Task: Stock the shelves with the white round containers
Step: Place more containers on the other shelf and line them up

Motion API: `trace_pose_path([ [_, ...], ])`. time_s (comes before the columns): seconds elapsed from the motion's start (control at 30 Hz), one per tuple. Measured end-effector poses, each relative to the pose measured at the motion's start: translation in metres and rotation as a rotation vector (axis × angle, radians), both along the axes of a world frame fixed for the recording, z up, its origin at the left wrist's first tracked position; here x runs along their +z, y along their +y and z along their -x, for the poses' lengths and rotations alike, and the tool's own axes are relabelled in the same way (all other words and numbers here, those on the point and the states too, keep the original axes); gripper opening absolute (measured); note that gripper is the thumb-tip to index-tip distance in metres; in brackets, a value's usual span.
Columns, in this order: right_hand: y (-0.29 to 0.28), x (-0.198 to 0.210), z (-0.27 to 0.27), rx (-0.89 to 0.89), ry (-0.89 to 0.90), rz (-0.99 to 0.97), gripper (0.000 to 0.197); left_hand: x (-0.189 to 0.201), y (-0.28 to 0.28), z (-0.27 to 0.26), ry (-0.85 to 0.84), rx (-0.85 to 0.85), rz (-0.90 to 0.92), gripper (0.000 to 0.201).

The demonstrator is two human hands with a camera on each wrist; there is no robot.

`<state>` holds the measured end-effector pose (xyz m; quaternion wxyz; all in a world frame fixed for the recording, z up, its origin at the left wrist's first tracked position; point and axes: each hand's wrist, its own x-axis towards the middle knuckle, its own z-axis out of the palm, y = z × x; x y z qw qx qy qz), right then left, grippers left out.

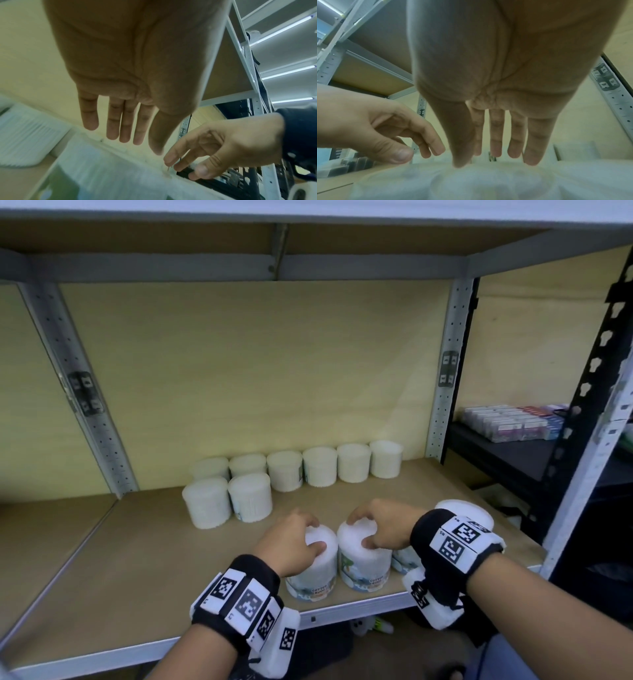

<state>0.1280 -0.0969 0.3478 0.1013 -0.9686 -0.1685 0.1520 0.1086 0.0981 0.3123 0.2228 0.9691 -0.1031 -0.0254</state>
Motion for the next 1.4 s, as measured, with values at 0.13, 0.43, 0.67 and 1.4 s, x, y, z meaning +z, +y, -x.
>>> trace_pose_path([
  [0.13,0.016,0.008,-0.013,-0.025,-0.041,-0.105,0.044,0.013,0.016,-0.006,-0.071,0.010,0.043,0.044],
  [0.43,0.092,0.026,-0.056,0.009,-0.138,-0.250,0.037,0.026,0.096,-0.040,-0.058,0.182,0.069,0.045],
  [0.67,0.165,0.025,-0.107,0.093,-0.130,-0.161,0.038,0.024,0.158,-0.085,-0.060,0.288,0.039,0.041],
  [1.4,0.240,-0.008,-0.184,0.155,-0.071,0.282,0.065,-0.009,0.200,-0.159,0.034,0.294,-0.124,0.049],
])
